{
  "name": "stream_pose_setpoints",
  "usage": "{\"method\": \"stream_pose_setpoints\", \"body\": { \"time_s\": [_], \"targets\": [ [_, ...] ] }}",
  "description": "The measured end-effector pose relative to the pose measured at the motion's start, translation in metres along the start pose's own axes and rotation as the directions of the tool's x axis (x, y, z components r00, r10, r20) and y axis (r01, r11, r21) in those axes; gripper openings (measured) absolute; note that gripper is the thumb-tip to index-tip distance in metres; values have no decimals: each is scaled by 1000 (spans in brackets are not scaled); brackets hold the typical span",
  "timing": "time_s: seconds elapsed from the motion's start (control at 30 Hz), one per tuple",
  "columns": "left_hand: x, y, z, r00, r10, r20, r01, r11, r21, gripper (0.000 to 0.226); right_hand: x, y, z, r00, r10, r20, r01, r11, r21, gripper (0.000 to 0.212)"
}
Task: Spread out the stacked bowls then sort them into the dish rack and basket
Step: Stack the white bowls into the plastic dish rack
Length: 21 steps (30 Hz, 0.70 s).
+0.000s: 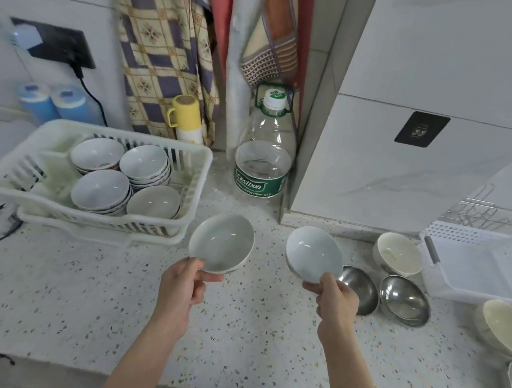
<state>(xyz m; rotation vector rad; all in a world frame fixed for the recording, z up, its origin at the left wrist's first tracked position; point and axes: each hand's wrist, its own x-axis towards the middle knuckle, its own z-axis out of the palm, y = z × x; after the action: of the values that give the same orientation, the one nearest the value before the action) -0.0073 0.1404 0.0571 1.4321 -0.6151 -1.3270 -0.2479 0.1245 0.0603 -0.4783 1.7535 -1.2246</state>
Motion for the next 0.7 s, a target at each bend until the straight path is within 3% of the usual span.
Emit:
{"method": "stream_pose_setpoints", "body": {
  "time_s": [0.53, 0.7],
  "targets": [
    [84, 72, -106, 997, 80, -7, -80, 994, -73, 23, -29, -22, 130, 996, -72, 60, 75, 996, -48, 15],
    [116, 100, -156, 990, 118, -76, -125, 988, -89, 23, -39, -35, 191, 975, -168, 148, 187, 974, -129, 17]
  ]
}}
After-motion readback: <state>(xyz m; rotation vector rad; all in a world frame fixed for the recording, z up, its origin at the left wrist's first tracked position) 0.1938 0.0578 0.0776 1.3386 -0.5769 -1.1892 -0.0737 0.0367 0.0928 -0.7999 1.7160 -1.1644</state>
